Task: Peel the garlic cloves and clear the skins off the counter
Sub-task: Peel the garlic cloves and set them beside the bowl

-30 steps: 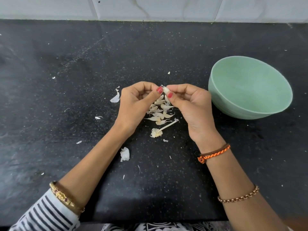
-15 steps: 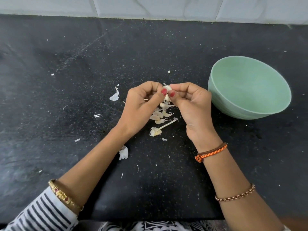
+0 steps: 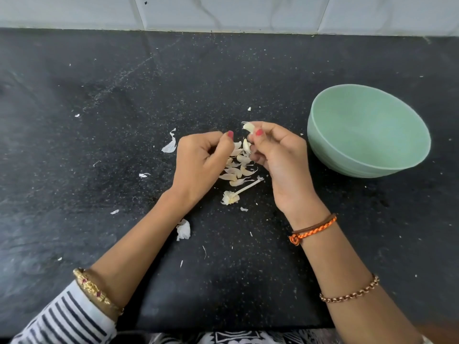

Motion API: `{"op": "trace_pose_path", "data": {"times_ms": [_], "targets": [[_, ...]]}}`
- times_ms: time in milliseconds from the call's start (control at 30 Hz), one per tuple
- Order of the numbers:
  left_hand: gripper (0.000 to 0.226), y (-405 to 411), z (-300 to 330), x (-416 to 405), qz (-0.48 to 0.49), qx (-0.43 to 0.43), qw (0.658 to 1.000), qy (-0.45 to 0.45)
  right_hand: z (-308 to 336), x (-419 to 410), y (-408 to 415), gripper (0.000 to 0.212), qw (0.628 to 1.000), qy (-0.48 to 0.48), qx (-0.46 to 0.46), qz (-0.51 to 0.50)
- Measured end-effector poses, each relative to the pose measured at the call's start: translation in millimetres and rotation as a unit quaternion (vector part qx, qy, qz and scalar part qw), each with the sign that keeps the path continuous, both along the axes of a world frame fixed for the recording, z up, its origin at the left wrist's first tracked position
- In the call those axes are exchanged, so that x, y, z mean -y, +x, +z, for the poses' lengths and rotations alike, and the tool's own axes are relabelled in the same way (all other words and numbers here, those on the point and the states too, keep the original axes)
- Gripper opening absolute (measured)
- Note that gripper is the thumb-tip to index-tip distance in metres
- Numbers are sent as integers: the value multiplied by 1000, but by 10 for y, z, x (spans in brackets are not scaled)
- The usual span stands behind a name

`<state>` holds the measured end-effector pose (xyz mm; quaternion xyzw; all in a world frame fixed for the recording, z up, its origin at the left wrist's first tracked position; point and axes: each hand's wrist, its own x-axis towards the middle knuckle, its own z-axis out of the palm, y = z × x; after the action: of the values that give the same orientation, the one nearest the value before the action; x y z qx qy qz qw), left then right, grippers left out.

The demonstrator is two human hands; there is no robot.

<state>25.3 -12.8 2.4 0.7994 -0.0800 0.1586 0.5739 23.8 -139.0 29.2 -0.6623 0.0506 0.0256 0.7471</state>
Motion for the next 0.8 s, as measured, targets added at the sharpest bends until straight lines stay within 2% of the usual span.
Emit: {"op": "trace_pose_path", "data": {"times_ms": [33, 133, 167, 233, 367, 533, 800], "targets": [[44, 8, -8, -8, 8, 0, 1000, 9, -4, 1, 1, 22, 1000, -16, 13, 0], [11, 17, -5, -5, 26, 0, 1000, 14, -21, 32, 20, 20, 997, -50, 51, -6], [10, 17, 8, 2, 29, 1, 1000, 9, -25, 37, 24, 18, 997, -54, 59, -6], [17, 12, 14, 5, 15, -3, 1000, -14, -43, 37, 23, 15, 996, -60, 68, -7], [11, -21, 64, 20, -29, -18, 996, -78, -65, 29, 17, 14, 994, -70, 83, 7], [19, -9, 79, 7, -46, -15, 995, -88, -95, 39, 37, 17, 988, -102, 115, -2], [20, -12, 102, 17, -50, -25, 992, -109, -166, 48, 84, 14, 978, -151, 142, -34]]}}
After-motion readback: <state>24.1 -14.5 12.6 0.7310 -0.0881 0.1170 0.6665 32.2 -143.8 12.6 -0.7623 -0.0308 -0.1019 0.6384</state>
